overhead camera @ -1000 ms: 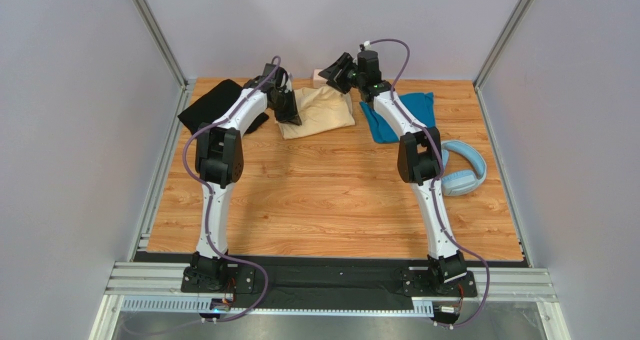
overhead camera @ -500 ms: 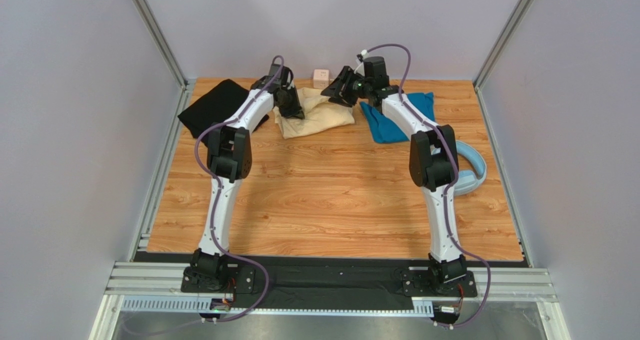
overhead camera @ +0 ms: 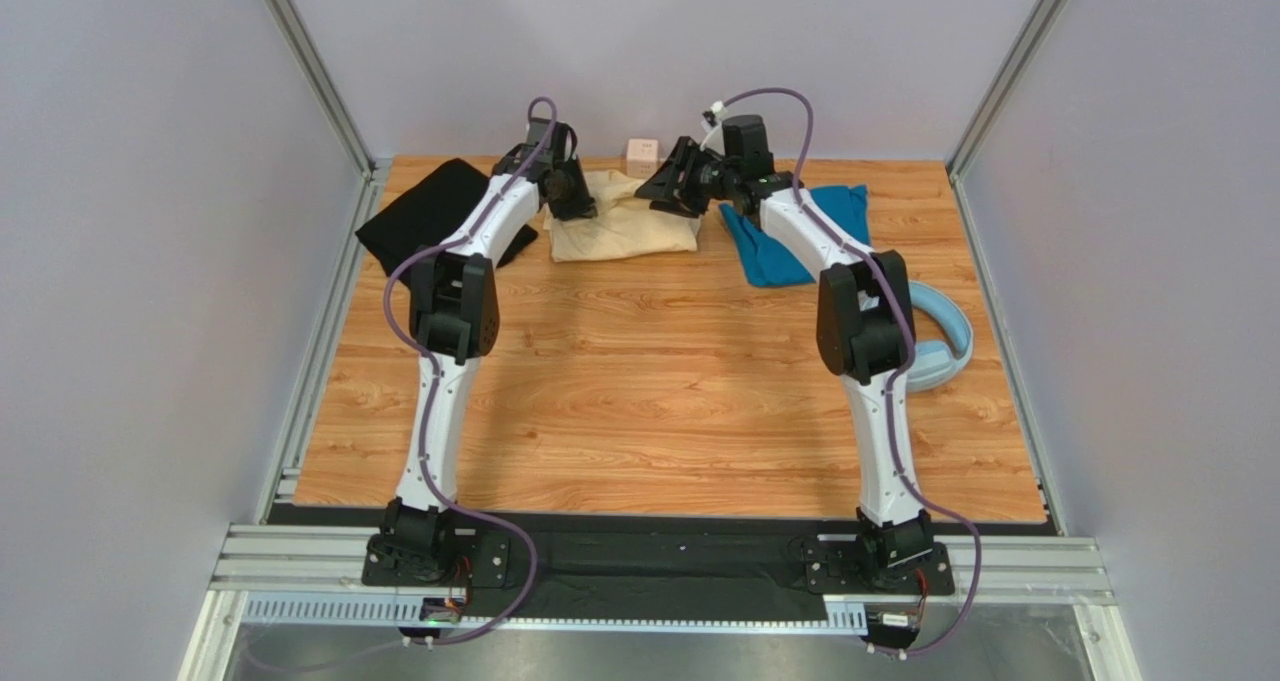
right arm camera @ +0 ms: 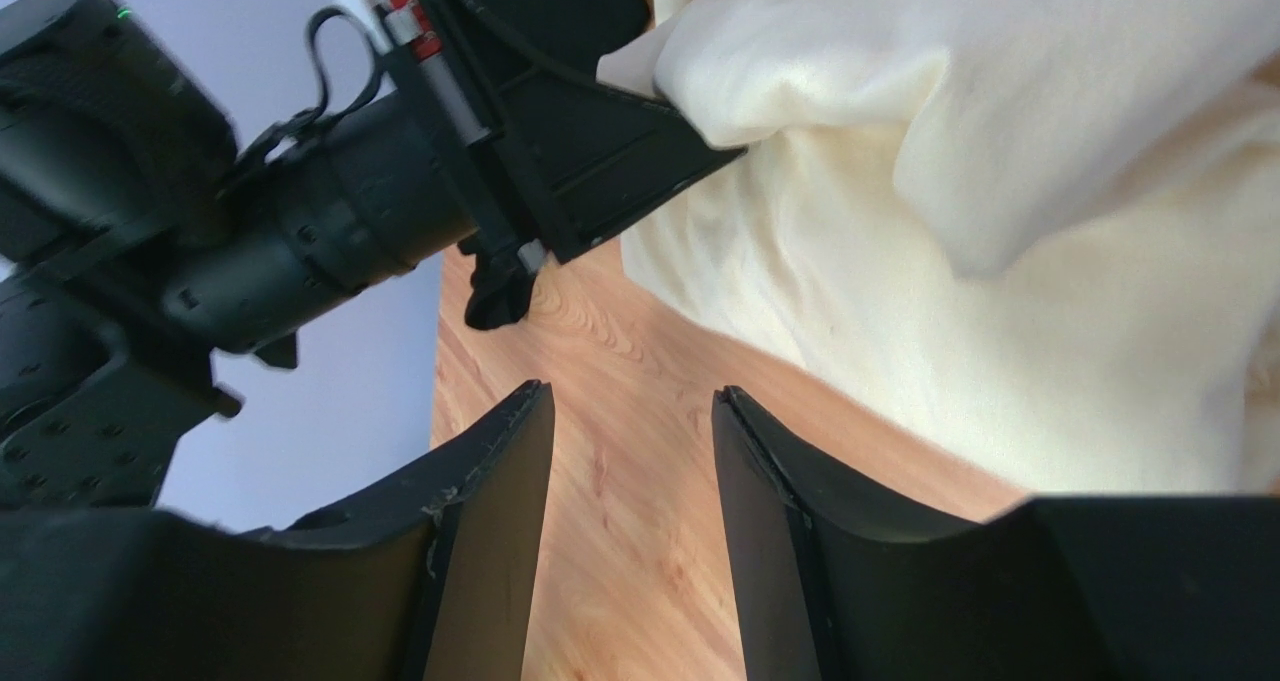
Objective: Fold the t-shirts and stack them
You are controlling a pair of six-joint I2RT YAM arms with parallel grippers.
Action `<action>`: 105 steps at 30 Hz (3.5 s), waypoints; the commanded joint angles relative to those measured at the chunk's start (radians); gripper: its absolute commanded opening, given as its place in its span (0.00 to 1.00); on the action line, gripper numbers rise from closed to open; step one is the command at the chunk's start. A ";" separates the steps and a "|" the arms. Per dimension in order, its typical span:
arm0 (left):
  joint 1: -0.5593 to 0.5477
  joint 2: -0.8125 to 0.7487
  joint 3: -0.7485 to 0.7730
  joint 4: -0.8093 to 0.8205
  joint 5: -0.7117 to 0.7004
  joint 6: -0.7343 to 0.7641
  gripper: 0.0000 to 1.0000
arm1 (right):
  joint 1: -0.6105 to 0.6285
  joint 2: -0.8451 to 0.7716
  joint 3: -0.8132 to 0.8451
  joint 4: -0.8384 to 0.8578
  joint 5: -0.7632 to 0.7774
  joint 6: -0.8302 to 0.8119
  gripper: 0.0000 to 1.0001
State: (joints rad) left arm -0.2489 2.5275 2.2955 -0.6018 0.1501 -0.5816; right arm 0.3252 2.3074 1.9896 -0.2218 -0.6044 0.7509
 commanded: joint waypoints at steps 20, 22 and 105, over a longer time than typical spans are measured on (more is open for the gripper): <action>0.069 -0.038 0.097 0.128 0.063 -0.040 0.20 | 0.083 0.320 0.256 -0.044 0.121 0.047 0.48; 0.072 -0.035 0.108 0.134 0.057 -0.043 0.20 | 0.083 0.326 0.256 -0.057 0.127 0.042 0.48; 0.155 -0.139 -0.011 0.080 0.276 0.014 0.07 | 0.063 0.139 0.285 -0.379 0.140 -0.153 0.00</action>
State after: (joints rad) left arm -0.0837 2.4409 2.2967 -0.5209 0.3035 -0.5938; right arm 0.4328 2.3257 2.0575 -0.5884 -0.5018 0.5724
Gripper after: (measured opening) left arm 0.078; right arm 0.005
